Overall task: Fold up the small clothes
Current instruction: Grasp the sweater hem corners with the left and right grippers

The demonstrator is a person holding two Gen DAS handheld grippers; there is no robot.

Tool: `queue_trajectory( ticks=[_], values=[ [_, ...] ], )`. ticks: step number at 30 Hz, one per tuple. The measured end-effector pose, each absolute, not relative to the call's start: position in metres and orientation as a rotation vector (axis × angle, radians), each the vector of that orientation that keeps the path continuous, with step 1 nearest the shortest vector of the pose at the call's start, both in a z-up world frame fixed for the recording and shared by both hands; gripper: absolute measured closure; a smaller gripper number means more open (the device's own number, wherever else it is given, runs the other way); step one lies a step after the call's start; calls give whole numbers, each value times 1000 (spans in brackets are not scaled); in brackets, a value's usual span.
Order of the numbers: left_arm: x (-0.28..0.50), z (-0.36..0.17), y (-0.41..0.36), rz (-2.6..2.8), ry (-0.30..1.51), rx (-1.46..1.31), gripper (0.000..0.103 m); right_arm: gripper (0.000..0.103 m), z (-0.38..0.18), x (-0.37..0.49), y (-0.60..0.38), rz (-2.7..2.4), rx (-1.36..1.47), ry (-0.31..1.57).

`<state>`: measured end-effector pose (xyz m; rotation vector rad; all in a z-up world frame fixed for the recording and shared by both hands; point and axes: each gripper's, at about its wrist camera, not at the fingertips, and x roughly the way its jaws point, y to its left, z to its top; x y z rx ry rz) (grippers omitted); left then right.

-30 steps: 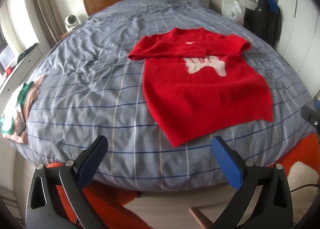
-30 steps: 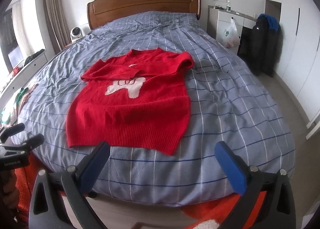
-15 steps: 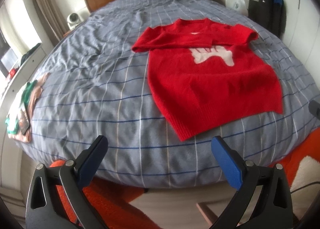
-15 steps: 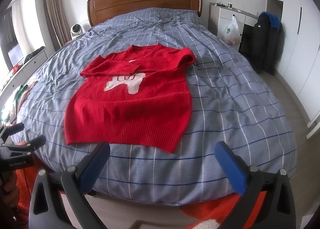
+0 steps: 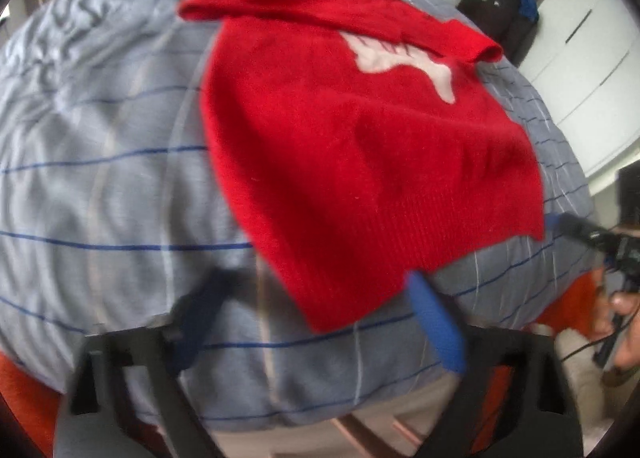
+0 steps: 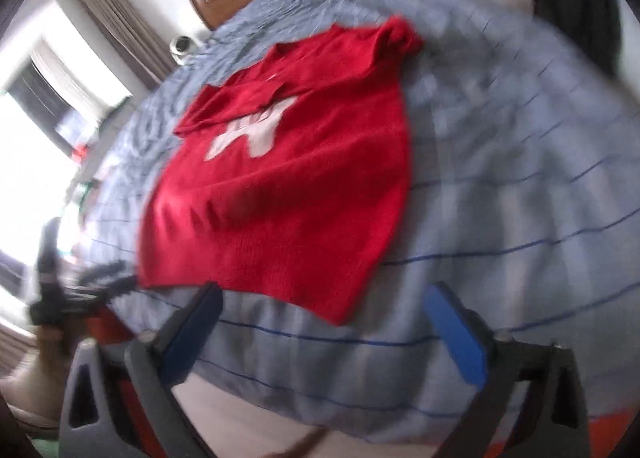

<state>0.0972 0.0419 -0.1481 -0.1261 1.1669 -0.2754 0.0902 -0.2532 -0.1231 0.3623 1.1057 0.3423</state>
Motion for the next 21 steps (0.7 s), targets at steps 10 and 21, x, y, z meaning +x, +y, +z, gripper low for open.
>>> queue_trajectory(
  ticks=[10, 21],
  values=[
    [60, -115, 72, -292, 1132, -151, 101, 94, -110, 69, -243, 371, 342, 1115],
    [75, -162, 69, -227, 1204, -47, 101, 95, -158, 56, -255, 233, 422, 1201]
  ],
)
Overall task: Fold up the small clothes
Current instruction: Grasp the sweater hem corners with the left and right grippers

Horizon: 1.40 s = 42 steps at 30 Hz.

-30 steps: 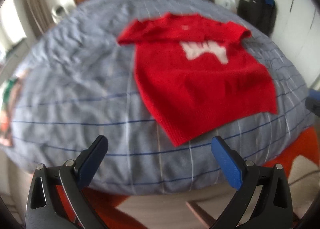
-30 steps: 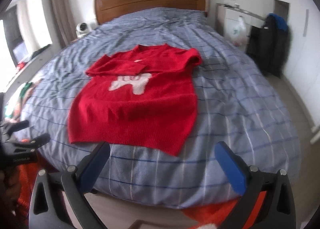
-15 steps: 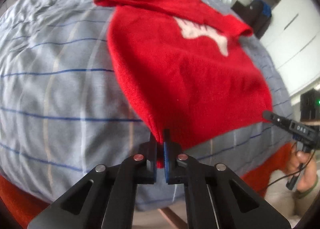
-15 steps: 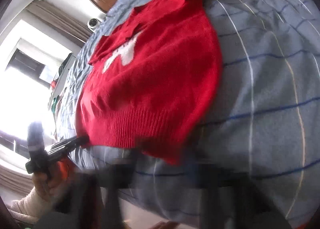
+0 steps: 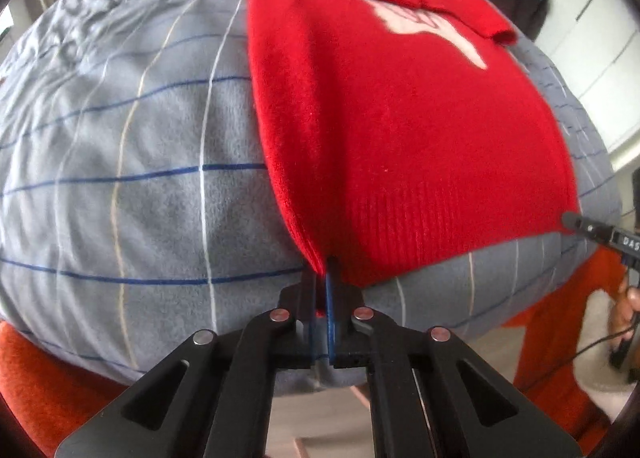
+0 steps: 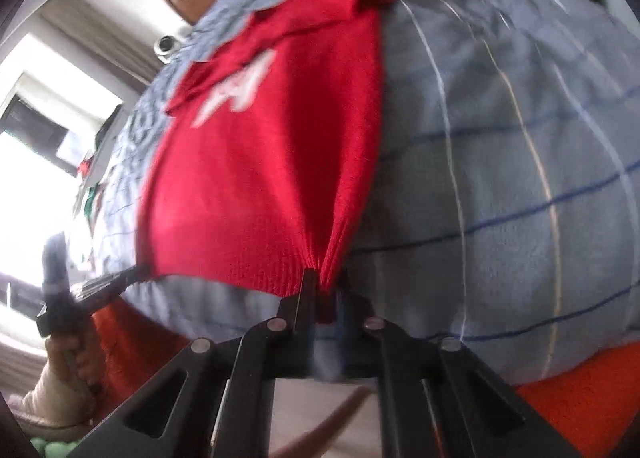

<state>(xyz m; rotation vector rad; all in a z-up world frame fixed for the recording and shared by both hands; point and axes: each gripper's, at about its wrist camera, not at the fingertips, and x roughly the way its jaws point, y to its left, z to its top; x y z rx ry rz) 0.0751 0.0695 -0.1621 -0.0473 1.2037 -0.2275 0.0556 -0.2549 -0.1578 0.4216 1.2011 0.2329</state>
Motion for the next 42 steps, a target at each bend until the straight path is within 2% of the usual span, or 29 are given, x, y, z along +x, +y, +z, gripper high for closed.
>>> queue_trajectory(
  ticks=[31, 34, 35, 38, 42],
  values=[
    [68, -166, 57, -181, 1138, 29, 100, 94, -170, 58, -263, 224, 472, 1198],
    [68, -166, 57, -183, 1134, 45, 98, 93, -169, 58, -263, 226, 476, 1198],
    [67, -165, 57, -184, 1131, 53, 98, 89, -169, 57, -264, 230, 481, 1198],
    [63, -162, 52, -191, 1125, 83, 90, 83, -166, 56, -265, 234, 493, 1204],
    [56, -159, 44, -209, 1126, 123, 55, 78, -162, 53, -265, 218, 469, 1228]
  ],
)
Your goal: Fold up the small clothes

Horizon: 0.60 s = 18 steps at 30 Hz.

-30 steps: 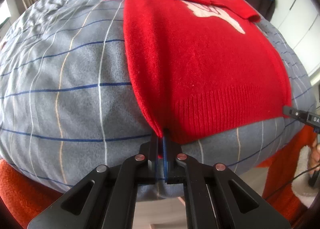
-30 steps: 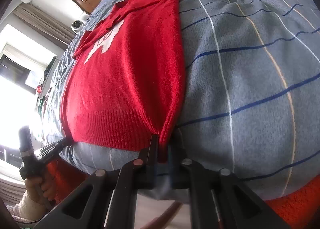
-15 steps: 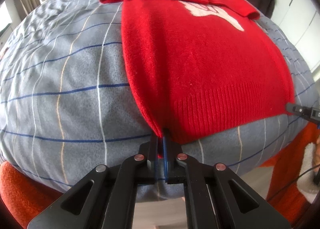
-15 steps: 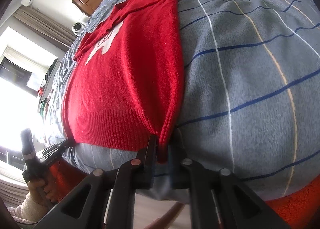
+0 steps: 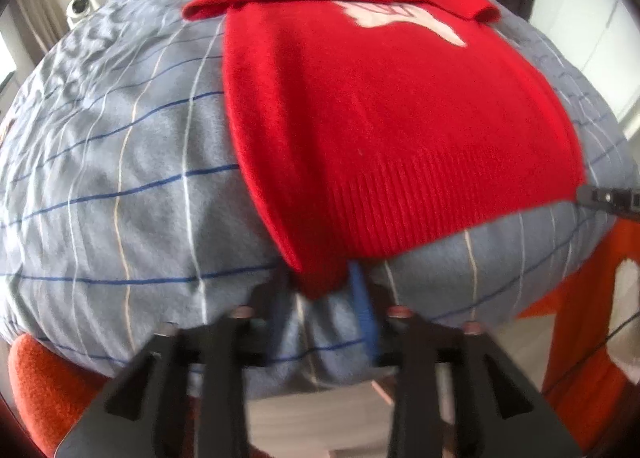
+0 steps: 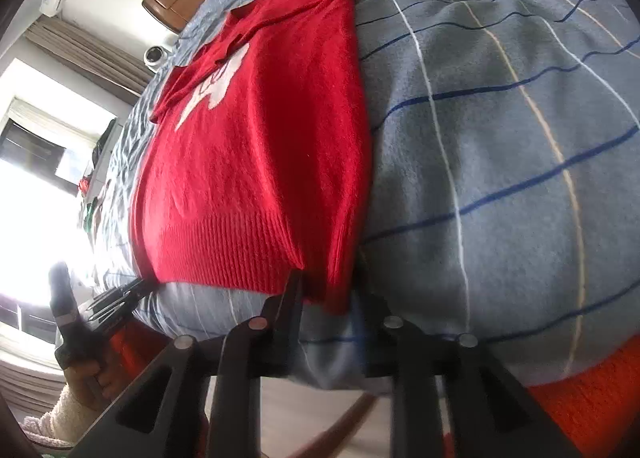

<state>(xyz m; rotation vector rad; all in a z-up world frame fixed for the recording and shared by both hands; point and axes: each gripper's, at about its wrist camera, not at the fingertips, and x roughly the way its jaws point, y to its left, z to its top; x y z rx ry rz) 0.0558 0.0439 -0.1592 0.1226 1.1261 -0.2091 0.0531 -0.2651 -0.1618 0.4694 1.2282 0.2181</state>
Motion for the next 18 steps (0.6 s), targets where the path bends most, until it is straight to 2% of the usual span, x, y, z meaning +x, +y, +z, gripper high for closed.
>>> queue_trajectory(
  ticks=[1, 5, 8, 9, 13, 15, 16, 18],
  values=[
    [52, -158, 40, -201, 1119, 155, 52, 77, -161, 52, -266, 209, 457, 1237],
    [39, -146, 32, -202, 1088, 214, 50, 68, -158, 46, -275, 178, 456, 1261],
    [33, -124, 38, -212, 1033, 205, 39, 66, -151, 40, -282, 145, 433, 1269],
    [33, -116, 42, -206, 1008, 200, 33, 66, -147, 39, -285, 131, 414, 1264],
    [52, -79, 79, -96, 869, 129, 21, 66, -105, 47, -283, 111, 205, 1198],
    [64, -72, 105, -4, 826, 44, 20, 65, -75, 60, -279, 123, 81, 1134],
    [68, -72, 117, 38, 815, -8, 20, 62, -56, 70, -275, 131, 19, 1091],
    [71, -81, 142, 128, 782, -95, 20, 48, -27, 90, -266, 151, -64, 1011]
  ],
)
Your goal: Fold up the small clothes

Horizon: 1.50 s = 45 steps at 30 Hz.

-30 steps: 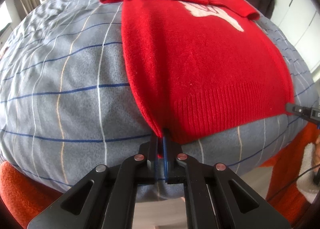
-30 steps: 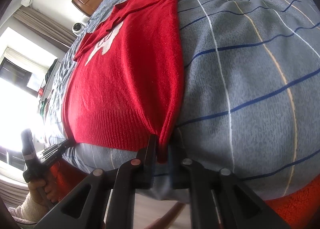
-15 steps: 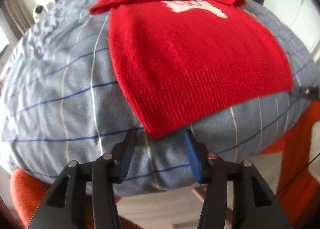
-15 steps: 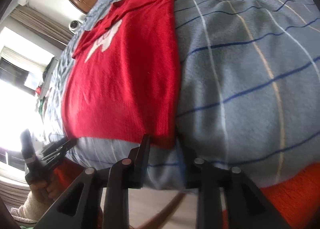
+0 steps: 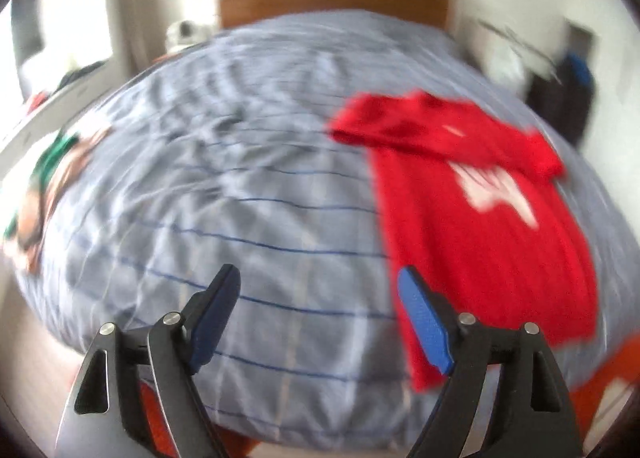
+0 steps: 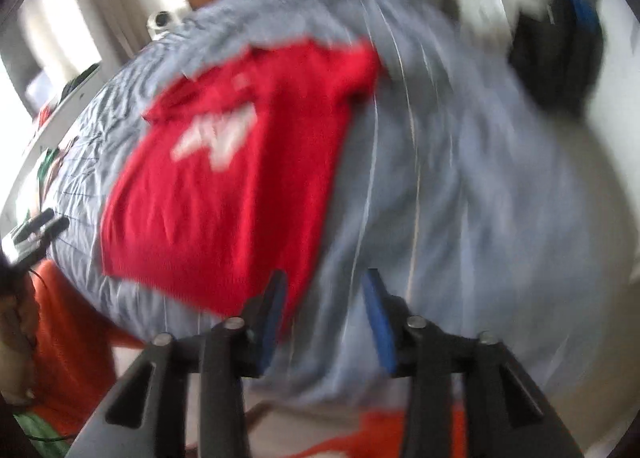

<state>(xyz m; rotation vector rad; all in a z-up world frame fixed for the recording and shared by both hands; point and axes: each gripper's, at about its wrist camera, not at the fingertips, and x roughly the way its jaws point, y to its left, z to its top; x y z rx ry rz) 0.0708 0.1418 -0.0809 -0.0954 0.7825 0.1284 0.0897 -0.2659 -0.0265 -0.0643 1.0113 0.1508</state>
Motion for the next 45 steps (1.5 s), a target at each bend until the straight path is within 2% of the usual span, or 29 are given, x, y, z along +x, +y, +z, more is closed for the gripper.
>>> queue_trajectory(
  ticks=[1, 3, 6, 10, 12, 15, 16, 17, 18, 21, 28, 32, 37, 39, 41, 43, 45],
  values=[
    [68, -84, 146, 154, 776, -104, 20, 37, -14, 102, -259, 167, -100, 970],
    [65, -100, 155, 220, 769, -91, 20, 32, -3, 127, -241, 224, -168, 918],
    [60, -116, 150, 264, 782, 6, 20, 32, -17, 177, -206, 329, -285, 905],
    [61, -118, 141, 262, 776, 63, 20, 36, -73, 251, -158, 425, -397, 986],
    [61, -119, 138, 259, 775, 83, 20, 48, -102, 279, -139, 436, -441, 1026],
    [66, -126, 134, 255, 804, 122, 20, 53, -140, 312, -117, 406, -513, 1051],
    [68, -128, 134, 255, 817, 129, 20, 61, -148, 319, -115, 401, -508, 1044],
    [69, -130, 134, 256, 829, 133, 20, 86, -150, 323, -116, 394, -481, 1032],
    [69, -130, 134, 258, 837, 133, 20, 100, -146, 329, -122, 360, -436, 1015],
    [68, -132, 136, 258, 845, 129, 20, 99, -116, 342, -173, 242, -205, 935],
    [69, -130, 142, 250, 850, 62, 20, 99, -59, 311, -405, -152, 128, 853],
    [74, -138, 149, 247, 901, -9, 20, 99, -73, 275, -489, -304, 230, 887],
    [74, -141, 151, 282, 913, -19, 20, 96, -105, 239, -525, -241, 481, 902],
    [72, -141, 151, 292, 910, -18, 20, 89, -113, 232, -531, -216, 561, 886],
    [73, -143, 152, 297, 915, -19, 20, 59, -117, 225, -537, -207, 609, 860],
    [74, -145, 151, 300, 921, -14, 20, 53, -115, 224, -539, -212, 629, 836],
    [75, -146, 151, 303, 922, -7, 20, 51, -114, 229, -536, -232, 595, 849]
  ],
)
